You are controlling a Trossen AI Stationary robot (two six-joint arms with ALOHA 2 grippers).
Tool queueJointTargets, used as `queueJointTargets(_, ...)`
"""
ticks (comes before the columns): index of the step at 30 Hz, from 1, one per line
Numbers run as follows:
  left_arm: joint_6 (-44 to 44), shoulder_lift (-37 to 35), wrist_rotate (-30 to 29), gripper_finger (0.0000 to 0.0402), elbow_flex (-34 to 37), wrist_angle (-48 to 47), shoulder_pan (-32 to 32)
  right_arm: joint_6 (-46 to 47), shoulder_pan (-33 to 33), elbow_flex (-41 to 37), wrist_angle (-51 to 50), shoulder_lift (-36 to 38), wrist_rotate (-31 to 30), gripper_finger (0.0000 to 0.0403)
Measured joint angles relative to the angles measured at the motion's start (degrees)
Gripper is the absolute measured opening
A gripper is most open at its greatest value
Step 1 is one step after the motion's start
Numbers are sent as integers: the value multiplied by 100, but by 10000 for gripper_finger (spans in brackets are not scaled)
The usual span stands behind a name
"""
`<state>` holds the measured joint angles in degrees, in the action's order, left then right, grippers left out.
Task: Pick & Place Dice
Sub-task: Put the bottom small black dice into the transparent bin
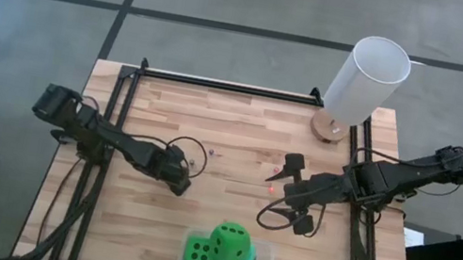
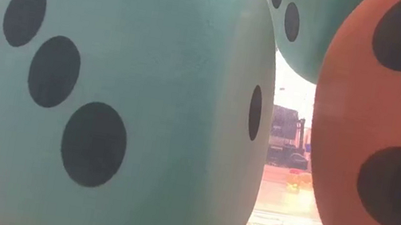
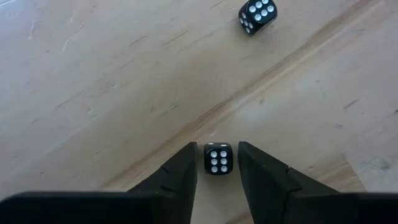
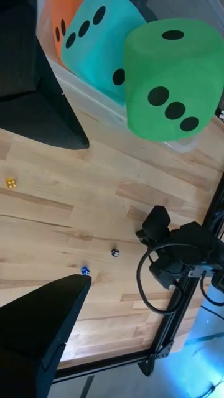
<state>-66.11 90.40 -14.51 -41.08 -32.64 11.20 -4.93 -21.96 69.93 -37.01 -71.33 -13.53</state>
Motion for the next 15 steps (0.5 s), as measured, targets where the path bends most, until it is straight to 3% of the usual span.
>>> queueJointTargets(5, -2, 62, 7, 113, -11, -13, 0, 0, 0, 0, 0, 0, 1, 343)
queueJointTargets(12, 5, 56, 23, 50, -4, -3, 0, 0, -2, 0, 2, 0, 1, 343)
queueJointTargets(15, 5, 58, 28, 47, -4, -9, 0, 0, 0, 0, 2, 0, 1, 343)
